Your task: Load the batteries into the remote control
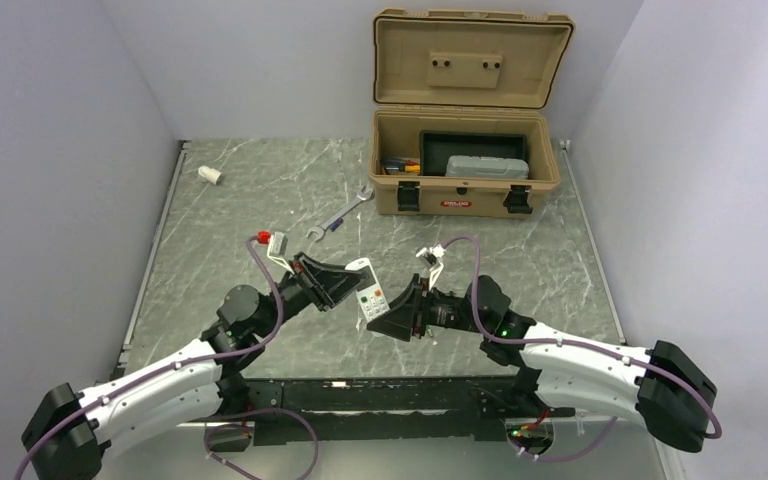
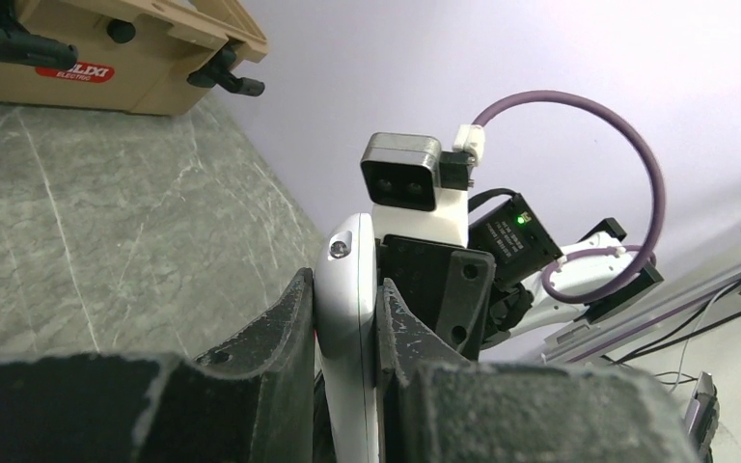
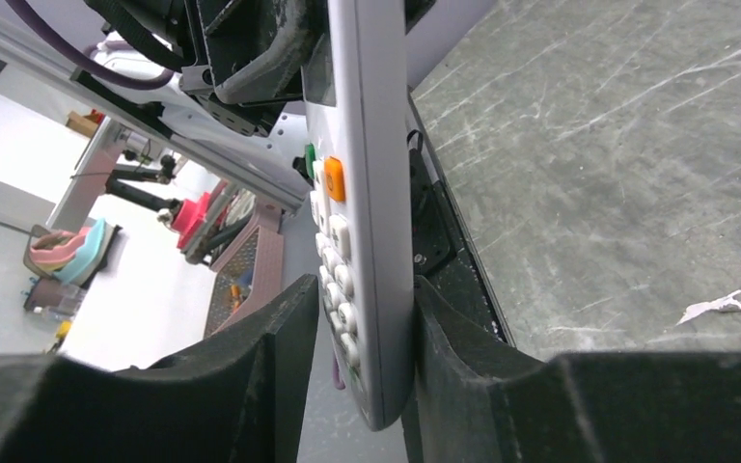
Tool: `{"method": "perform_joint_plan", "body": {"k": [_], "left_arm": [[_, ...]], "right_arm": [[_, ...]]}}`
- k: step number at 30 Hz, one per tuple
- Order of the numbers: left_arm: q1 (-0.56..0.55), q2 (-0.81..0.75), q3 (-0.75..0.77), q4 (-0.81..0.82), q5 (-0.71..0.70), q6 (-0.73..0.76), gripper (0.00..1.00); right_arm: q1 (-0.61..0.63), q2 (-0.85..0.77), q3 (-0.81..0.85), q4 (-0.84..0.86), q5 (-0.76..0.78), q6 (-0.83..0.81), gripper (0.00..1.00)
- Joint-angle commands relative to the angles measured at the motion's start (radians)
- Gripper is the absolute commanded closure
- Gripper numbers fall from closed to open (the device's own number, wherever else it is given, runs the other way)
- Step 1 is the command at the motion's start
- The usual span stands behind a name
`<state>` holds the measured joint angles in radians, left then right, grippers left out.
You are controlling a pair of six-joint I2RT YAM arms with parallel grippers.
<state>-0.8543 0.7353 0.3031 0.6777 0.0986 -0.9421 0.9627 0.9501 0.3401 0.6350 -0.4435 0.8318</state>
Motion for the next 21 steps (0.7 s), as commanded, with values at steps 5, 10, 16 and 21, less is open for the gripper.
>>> {"method": "perform_joint_plan", "body": {"k": [5,10,16,21], "left_arm": [[0.000,-0.071,0.038,-0.006,-0.010,0.028,1.00],[0.001,-0.072,0.027,-0.001,-0.004,0.020,1.00],[0.001,-0.068,0.017,0.016,0.004,0.009,0.98],[0.001,-0.074,0.019,0.004,0.009,0.011,0.74]], "right_arm": [[-0.004,-0.051,-0.034,0.096,-0.006,0.016,0.62],[-0.004,-0.071,-0.060,0.133,0.007,0.027,0.64],[-0.004,-0.091,-0.064,0.147,0.027,0.026,0.72],[-0.004,-0.108,-0.077,0.161,0.044,0.031,0.88]]}}
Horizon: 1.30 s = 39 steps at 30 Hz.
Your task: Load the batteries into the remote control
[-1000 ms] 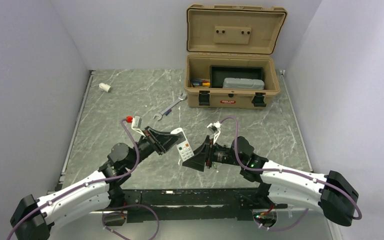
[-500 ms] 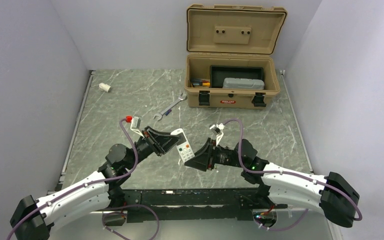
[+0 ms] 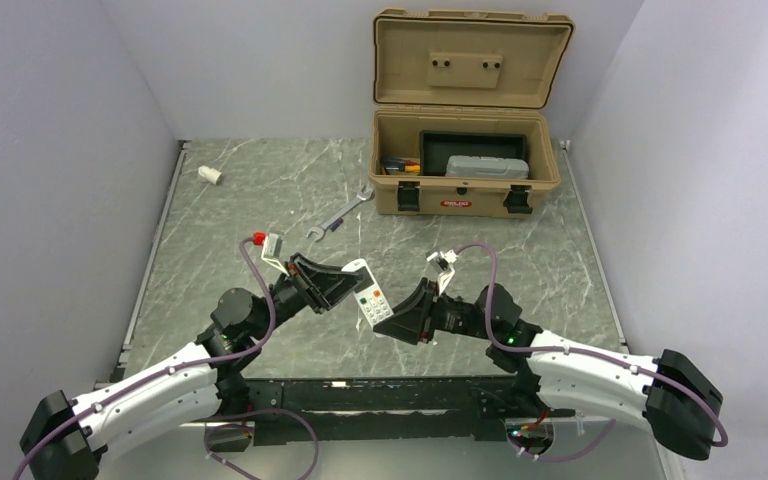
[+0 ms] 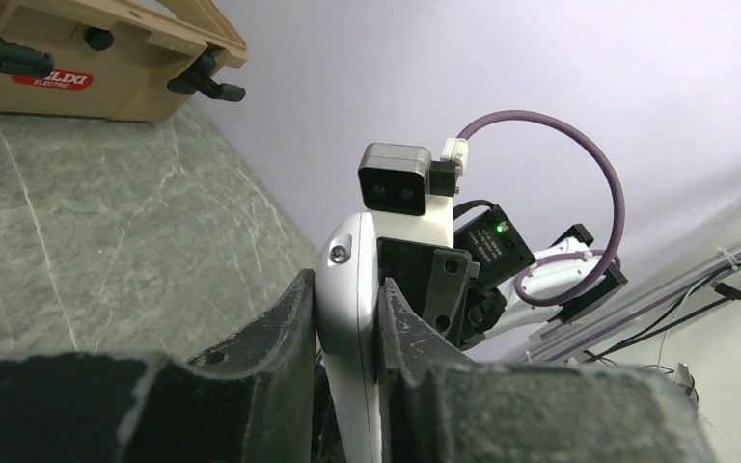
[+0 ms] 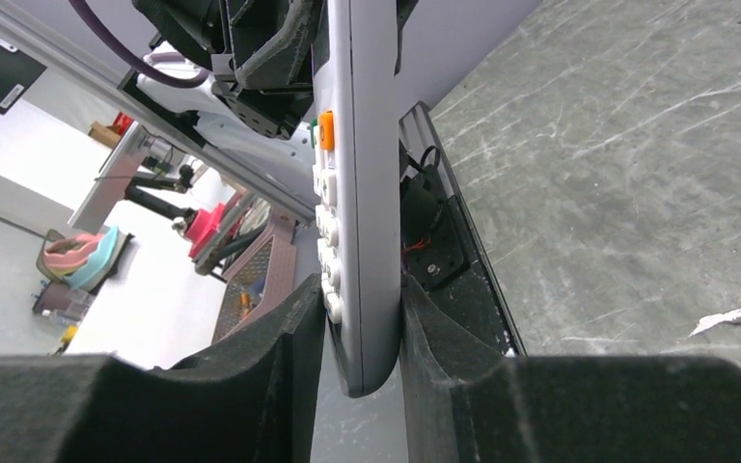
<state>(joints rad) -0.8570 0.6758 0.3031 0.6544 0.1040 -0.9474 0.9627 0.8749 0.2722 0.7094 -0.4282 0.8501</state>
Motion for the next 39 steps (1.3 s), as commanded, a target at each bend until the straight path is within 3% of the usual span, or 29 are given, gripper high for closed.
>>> {"method": "perform_joint_plan", "body": {"k": [1,4,11,17,22,24,29,34,39], "left_arm": [[0.003,-0.016,0.020,0.020,0.003,0.017,0.67],[0.003,-0.024,0.024,0.001,0.002,0.021,0.53],[0.004,-0.010,0.072,-0.088,0.008,0.025,0.26],[0.003,-0.012,0.211,-0.381,-0.080,0.003,0.02],[0.004,0.003,0.448,-0.870,-0.264,-0.046,0.01],[0.003,0.007,0.502,-0.981,-0.313,-0.061,0.01],[0.004,0.054,0.612,-1.131,-0.348,-0.083,0.00],[0.003,0.176,0.737,-1.232,-0.325,-0.093,0.01],[0.004,0.246,0.782,-1.261,-0.310,-0.114,0.01]], "right_arm": [[-0.004,-0.035,-0.011,0.087,0.031,0.011,0.91],[-0.004,-0.036,-0.001,0.051,0.041,-0.008,1.00],[-0.004,-0.031,0.081,-0.129,0.073,-0.117,1.00],[0.004,-0.064,0.141,-0.308,0.197,-0.248,1.00],[0.064,-0.092,0.230,-0.536,0.476,-0.436,1.00],[0.087,-0.085,0.257,-0.596,0.567,-0.494,1.00],[0.196,-0.032,0.318,-0.648,0.829,-0.626,1.00],[0.394,0.079,0.378,-0.614,1.246,-0.773,1.00],[0.506,0.200,0.443,-0.599,1.486,-0.835,1.00]]}}
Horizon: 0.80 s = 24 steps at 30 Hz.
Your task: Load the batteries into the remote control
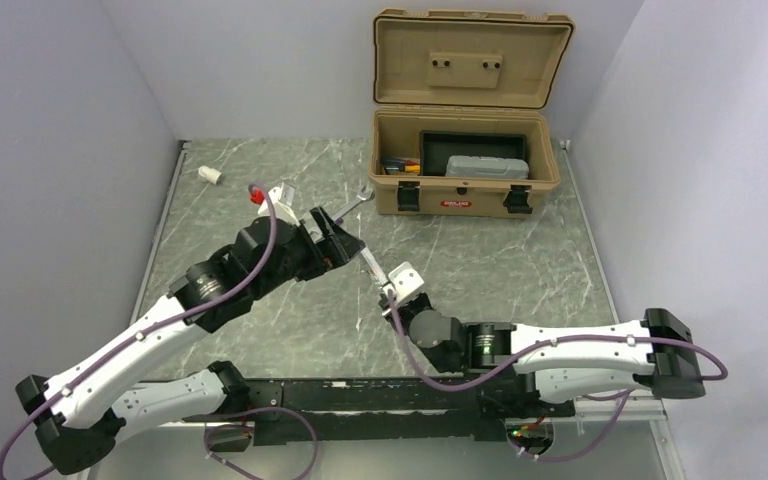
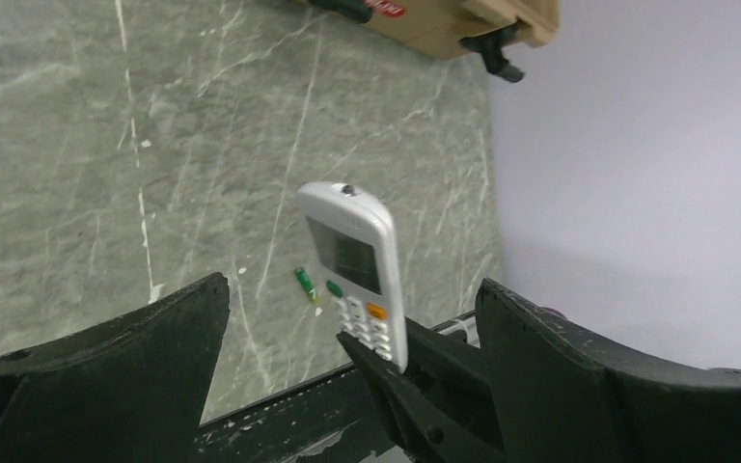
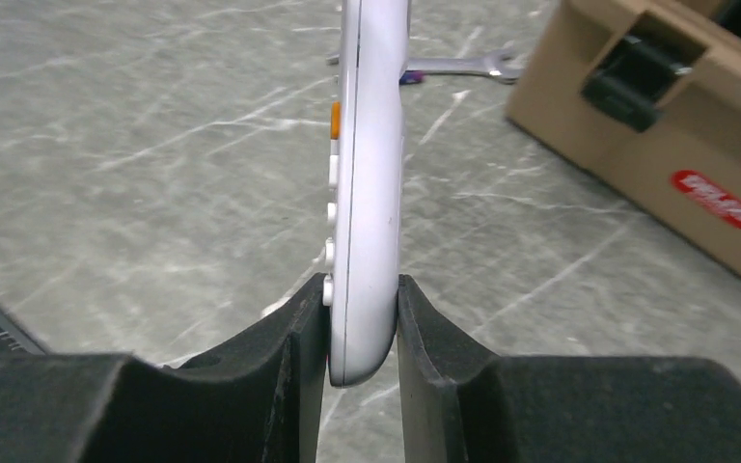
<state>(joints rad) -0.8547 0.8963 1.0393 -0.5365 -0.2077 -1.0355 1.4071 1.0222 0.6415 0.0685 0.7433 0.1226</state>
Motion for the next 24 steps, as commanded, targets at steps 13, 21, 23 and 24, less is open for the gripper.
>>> {"method": "perform_joint_plan", "body": {"k": [13,21,23,24], "left_arm": [[0.001,0.058,0.025,-0.023,0.028,-0.070,0.01],[0.001,0.098,0.031,0.002,0.029,-0.074,0.01],[0.001,0.103,0.032,0.003,0.022,-0.074,0.02],[0.001,0.105,0.031,0.004,0.018,-0.074,0.03]], "right_arm": [[0.151,0.226,0.202,-0.047,0.486,-0.114,1.00],[0.181,0.295,0.247,-0.042,0.498,-0.163,1.00],[0.190,0.301,0.247,-0.038,0.495,-0.165,1.00],[0.194,0.305,0.247,-0.039,0.498,-0.162,1.00]]}}
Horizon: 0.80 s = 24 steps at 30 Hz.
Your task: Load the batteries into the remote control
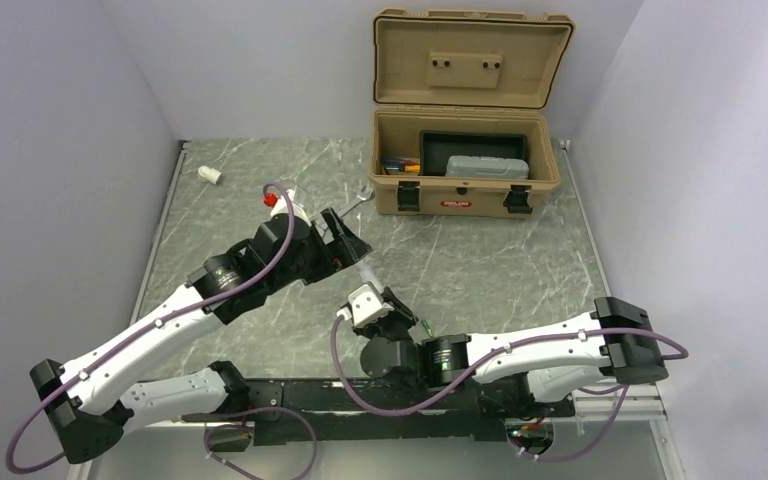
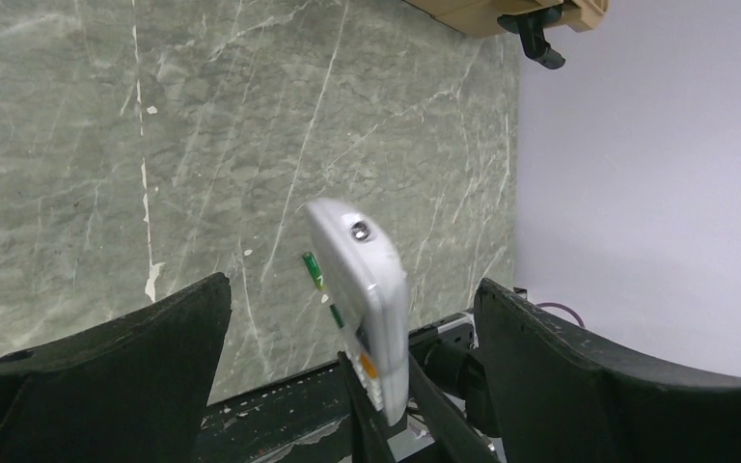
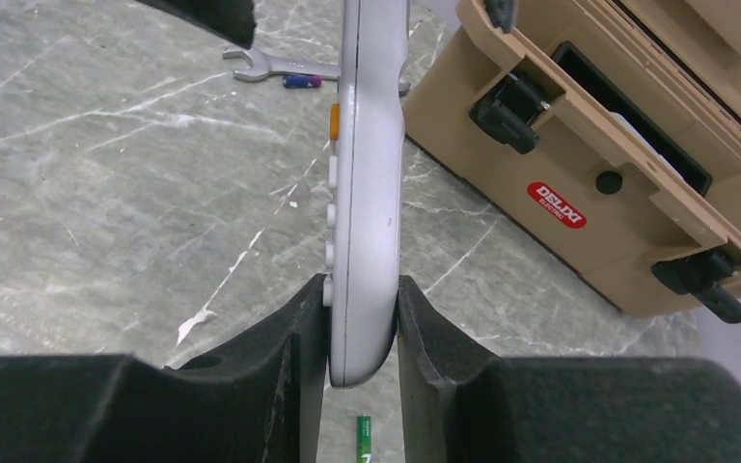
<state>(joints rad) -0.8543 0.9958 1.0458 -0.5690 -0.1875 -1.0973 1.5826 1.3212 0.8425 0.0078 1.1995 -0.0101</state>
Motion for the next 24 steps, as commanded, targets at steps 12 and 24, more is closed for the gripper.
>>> {"method": "perform_joint_plan", "body": {"k": [12,24], "left_arm": [[0.001,0.032,0.000,0.092,-0.017,-0.001,0.27],[0.001,0.040,-0.035,0.153,0.019,0.020,0.66]], "right_arm": [[0.041,0.029,0.050,0.049,0.031,-0.048,1.00],[0.043,0.045,0.056,0.110,0.054,-0.103,1.00]]}}
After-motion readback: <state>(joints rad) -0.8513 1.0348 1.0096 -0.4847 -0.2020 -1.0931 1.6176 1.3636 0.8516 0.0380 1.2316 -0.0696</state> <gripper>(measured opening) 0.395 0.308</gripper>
